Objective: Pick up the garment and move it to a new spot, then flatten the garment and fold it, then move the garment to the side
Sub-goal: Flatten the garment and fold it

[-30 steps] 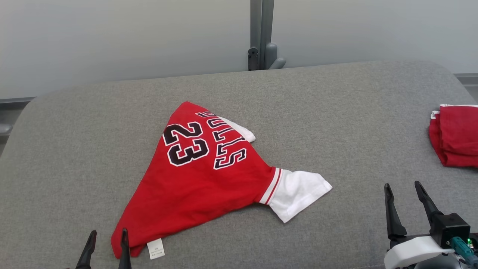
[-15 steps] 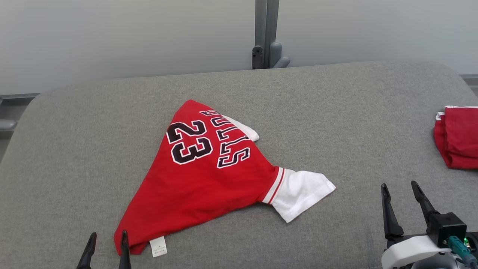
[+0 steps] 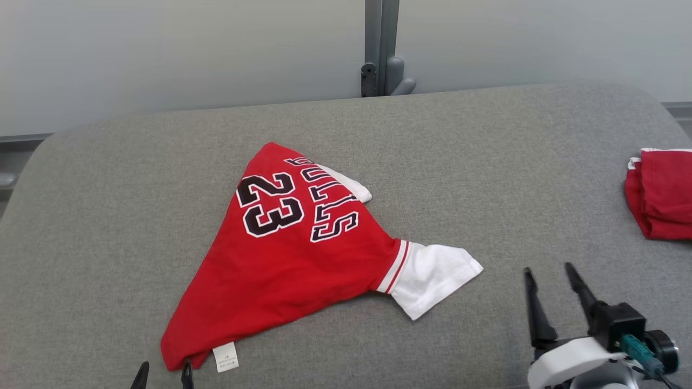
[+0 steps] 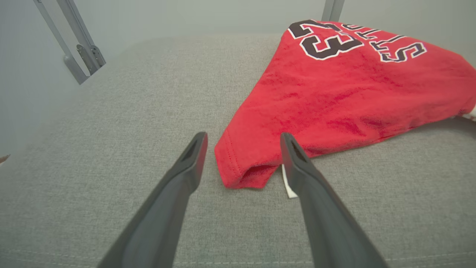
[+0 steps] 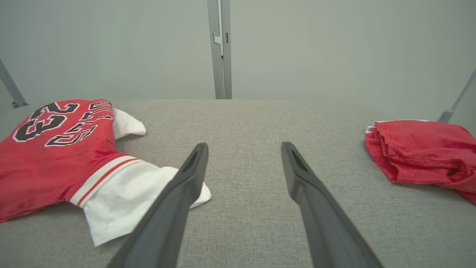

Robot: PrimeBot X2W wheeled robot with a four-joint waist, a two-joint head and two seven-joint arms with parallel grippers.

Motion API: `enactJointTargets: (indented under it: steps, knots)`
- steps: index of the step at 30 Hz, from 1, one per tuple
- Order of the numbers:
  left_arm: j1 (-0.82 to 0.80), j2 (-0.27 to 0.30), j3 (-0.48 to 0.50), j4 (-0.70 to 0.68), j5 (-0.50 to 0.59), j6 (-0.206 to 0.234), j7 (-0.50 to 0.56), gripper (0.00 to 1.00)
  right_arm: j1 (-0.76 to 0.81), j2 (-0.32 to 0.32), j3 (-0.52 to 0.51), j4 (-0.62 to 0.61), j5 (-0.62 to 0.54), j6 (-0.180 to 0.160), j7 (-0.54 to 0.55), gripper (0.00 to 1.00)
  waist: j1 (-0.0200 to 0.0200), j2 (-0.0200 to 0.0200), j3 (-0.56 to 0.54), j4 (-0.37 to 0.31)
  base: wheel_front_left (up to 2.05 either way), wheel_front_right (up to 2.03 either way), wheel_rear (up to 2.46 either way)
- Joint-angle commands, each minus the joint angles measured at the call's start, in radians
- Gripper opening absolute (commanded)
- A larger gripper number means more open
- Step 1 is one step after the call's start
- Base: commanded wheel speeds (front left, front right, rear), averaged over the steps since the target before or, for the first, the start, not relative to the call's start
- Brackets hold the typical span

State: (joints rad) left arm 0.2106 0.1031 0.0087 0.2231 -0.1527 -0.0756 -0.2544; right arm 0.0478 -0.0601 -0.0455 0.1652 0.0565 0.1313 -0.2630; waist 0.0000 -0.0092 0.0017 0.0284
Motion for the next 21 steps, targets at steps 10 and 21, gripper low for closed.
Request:
enactJointTargets:
  steps: [10, 21]
  knots:
    - [-0.082, -0.008, -0.008, 0.091, -0.104, -0.018, 0.239, 1.00, -0.209, -0.113, 0.224, 0.105, 0.102, -0.001, 0.344, 1.00, 0.0000, 0.0092, 0.089, -0.012, 0.00, 0.00, 0.00]
    - [-0.140, 0.001, -0.009, 0.119, -0.112, 0.015, 0.290, 1.00, -0.385, -0.131, 0.320, 0.356, 0.087, -0.001, 0.363, 1.00, 0.0000, 0.0092, 0.136, 0.005, 0.00, 0.00, 0.00]
